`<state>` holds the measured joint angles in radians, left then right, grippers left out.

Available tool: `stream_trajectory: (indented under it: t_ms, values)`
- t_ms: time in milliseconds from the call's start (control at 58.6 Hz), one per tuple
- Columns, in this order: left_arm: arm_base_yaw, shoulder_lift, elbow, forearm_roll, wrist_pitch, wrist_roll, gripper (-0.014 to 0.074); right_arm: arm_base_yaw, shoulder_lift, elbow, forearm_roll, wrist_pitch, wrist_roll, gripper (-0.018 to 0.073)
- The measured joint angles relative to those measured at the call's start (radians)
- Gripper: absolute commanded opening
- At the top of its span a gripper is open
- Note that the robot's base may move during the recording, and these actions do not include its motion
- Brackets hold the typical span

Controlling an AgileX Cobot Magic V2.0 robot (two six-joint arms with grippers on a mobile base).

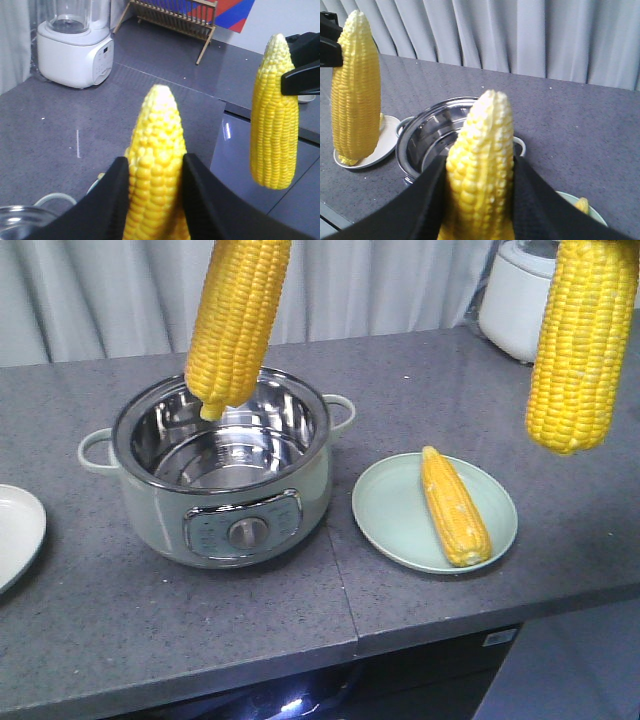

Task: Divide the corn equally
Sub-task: 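Turn the base away from the pot toward the other counter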

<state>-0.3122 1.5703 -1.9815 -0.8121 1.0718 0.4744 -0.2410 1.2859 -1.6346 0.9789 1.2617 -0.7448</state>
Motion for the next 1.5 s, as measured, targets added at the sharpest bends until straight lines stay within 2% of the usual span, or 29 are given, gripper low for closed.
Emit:
stream_trajectory:
  t_ms: [1501]
  values:
    - [0.0, 0.0, 0.0, 0.0, 0.001, 0.0, -0.0006, 0.0, 0.0, 0.0, 0.0, 0.0, 0.0, -0.0005]
